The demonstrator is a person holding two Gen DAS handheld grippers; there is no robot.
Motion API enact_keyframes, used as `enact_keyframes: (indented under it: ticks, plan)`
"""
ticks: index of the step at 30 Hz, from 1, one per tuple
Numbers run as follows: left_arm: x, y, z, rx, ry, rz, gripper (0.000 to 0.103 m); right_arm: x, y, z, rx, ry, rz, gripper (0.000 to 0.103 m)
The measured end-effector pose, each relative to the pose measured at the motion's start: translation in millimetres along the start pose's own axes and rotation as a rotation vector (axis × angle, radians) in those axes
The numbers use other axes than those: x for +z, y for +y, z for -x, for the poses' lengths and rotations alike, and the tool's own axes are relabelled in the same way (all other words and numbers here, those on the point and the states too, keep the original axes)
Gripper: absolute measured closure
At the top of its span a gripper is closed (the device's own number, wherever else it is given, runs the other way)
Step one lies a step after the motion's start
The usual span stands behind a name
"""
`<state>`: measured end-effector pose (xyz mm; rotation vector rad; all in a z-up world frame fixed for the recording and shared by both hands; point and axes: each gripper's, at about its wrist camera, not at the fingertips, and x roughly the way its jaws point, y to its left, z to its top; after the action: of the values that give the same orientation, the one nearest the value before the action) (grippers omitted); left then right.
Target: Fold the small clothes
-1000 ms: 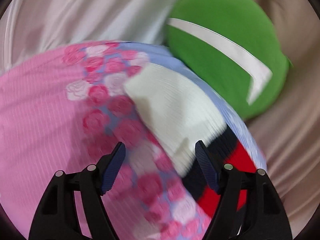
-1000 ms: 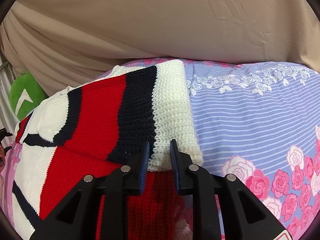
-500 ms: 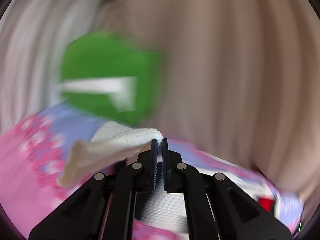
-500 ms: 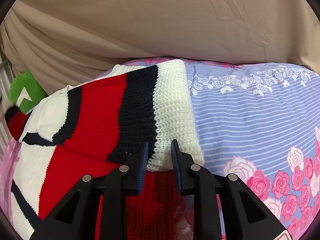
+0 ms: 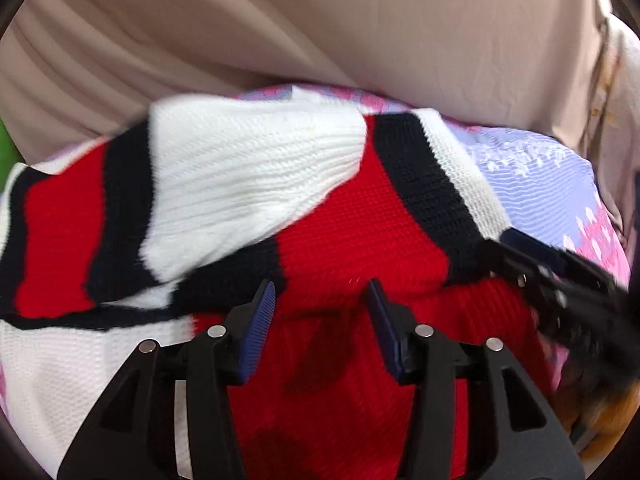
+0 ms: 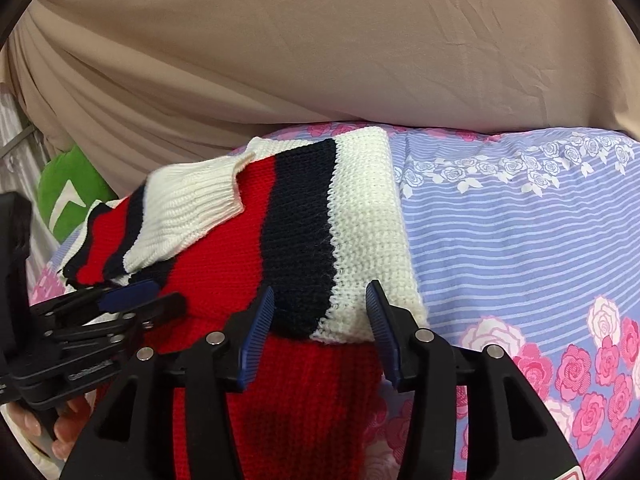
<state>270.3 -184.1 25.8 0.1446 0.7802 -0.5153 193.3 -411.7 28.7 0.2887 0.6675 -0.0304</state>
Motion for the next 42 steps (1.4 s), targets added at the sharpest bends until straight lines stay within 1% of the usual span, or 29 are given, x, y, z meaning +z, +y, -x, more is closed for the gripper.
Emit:
enact_keyframes:
  ticks: [1, 2, 3, 4, 6, 8, 11, 12, 13, 16, 18, 20, 23, 24, 25, 26, 27, 28, 29, 31, 32, 33, 34, 35, 36, 39, 40, 41, 42]
  plan:
    - [-2.1, 8.9, 13.3, 0.008, -0.026, 0.011, 0.044, -0.1, -0.1, 1.6, 0.003, -0.006, -0.002, 0.057]
    - [-4.2, 22.1, 28.6, -0.001, -0.055, 0.037, 0.038, -0.1, 0.2, 3.4, 0.006, -0.013, -0.002, 0.056]
    - [-5.6, 34.1, 42.4, -0.004, -0.081, 0.061, 0.028, -0.5, 1.0, 5.7, 0.007, -0.022, -0.001, 0.054]
    - [-8.1, 52.2, 57.2, 0.015, -0.117, 0.101, 0.021, -0.8, 1.5, 8.6, 0.002, -0.031, 0.001, 0.053]
    - [-16.1, 89.4, 74.3, 0.066, -0.154, 0.17, 0.02, 1.3, 5.9, 14.1, -0.01, -0.044, 0.003, 0.048]
    - [-20.5, 129.9, 84.2, 0.112, -0.16, 0.265, 0.02, 6.7, 12.3, 17.7, 0.01, -0.047, -0.031, 0.042]
    - [-24.9, 189.1, 82.4, 0.161, -0.123, 0.428, 0.02, 22.1, 27.8, 15.1, 0.092, -0.039, -0.057, 0.035]
    - [-28.3, 208.3, 79.2, 0.159, -0.104, 0.489, 0.02, 26.2, 32.5, 10.9, 0.108, -0.03, -0.064, 0.029]
    - [-33.2, 227.4, 75.6, 0.143, -0.087, 0.562, 0.02, 32.3, 38.1, -0.5, 0.132, 0.0, -0.079, 0.028]
    - [-41.6, 255.5, 71.4, 0.112, -0.088, 0.676, 0.02, 45.0, 48.5, -37.2, 0.162, 0.078, -0.127, 0.028]
    - [-49.6, 266.8, 78.1, 0.119, -0.118, 0.696, 0.02, 51.7, 54.6, -58.2, 0.156, 0.111, -0.151, 0.028]
    - [-56.0, 276.0, 76.9, 0.132, -0.144, 0.714, 0.02, 57.7, 60.5, -74.4, 0.151, 0.119, -0.171, 0.026]
    - [-60.4, 284.1, 57.9, 0.111, -0.115, 0.75, 0.021, 66.5, 74.4, -83.3, 0.114, 0.092, -0.147, 0.025]
    - [-59.5, 283.4, 59.9, 0.123, -0.13, 0.735, 0.021, 67.9, 77.9, -84.7, 0.106, 0.087, -0.139, 0.033]
    - [-57.7, 282.0, 59.2, 0.144, -0.118, 0.72, 0.025, 70.1, 83.9, -85.4, 0.113, 0.085, -0.127, 0.044]
    - [-57.3, 280.7, 58.1, 0.15, -0.116, 0.712, 0.028, 72.4, 89.3, -85.1, 0.124, 0.094, -0.112, 0.083]
    - [-56.9, 278.8, 57.0, 0.168, -0.111, 0.702, 0.035, 74.9, 94.3, -82.9, 0.139, 0.099, -0.1, 0.09]
    - [-55.0, 275.8, 55.5, 0.193, -0.105, 0.685, 0.043, 79.6, 102.8, -71.3, 0.163, 0.06, -0.089, 0.09]
    - [-53.7, 271.7, 55.4, 0.199, -0.102, 0.675, 0.048, 85.1, 108.8, -53.8, 0.196, 0.005, -0.068, 0.09]
    - [-53.9, 270.8, 55.8, 0.223, -0.096, 0.671, 0.062, 94.2, 118.9, -2.7, 0.264, -0.131, -0.028, 0.091]
    - [-54.1, 270.0, 57.3, 0.227, -0.105, 0.671, 0.065, 96.7, 118.9, 13.8, 0.278, -0.172, -0.023, 0.091]
    - [-54.4, 269.5, 61.8, 0.223, -0.121, 0.662, 0.067, 96.6, 113.6, 30.8, 0.27, -0.212, -0.025, 0.091]
    - [-53.7, 265.1, 66.9, 0.228, -0.136, 0.639, 0.067, 96.0, 105.9, 34.8, 0.232, -0.224, -0.028, 0.091]
    - [-52.3, 259.2, 69.5, 0.229, -0.148, 0.622, 0.067, 93.5, 98.1, 28.8, 0.164, -0.204, -0.027, 0.091]
    - [-50.4, 253.1, 73.3, 0.219, -0.157, 0.608, 0.067, 88.9, 86.7, 10.5, 0.081, -0.141, -0.03, 0.091]
    - [-48.8, 241.8, 80.2, 0.145, -0.139, 0.6, 0.067, 62.9, 46.0, -55.4, -0.043, 0.098, -0.114, 0.091]
    - [-52.4, 240.9, 83.7, 0.12, -0.125, 0.606, 0.066, 53.8, 35.5, -63.6, -0.018, 0.112, -0.15, 0.091]
    - [-53.8, 238.6, 84.6, 0.093, -0.111, 0.614, 0.064, 51.5, 30.5, -58.9, 0.017, 0.084, -0.17, 0.09]
    - [-54.9, 237.0, 85.1, 0.065, -0.097, 0.619, 0.057, 53.5, 29.0, -53.9, 0.03, 0.075, -0.182, 0.09]
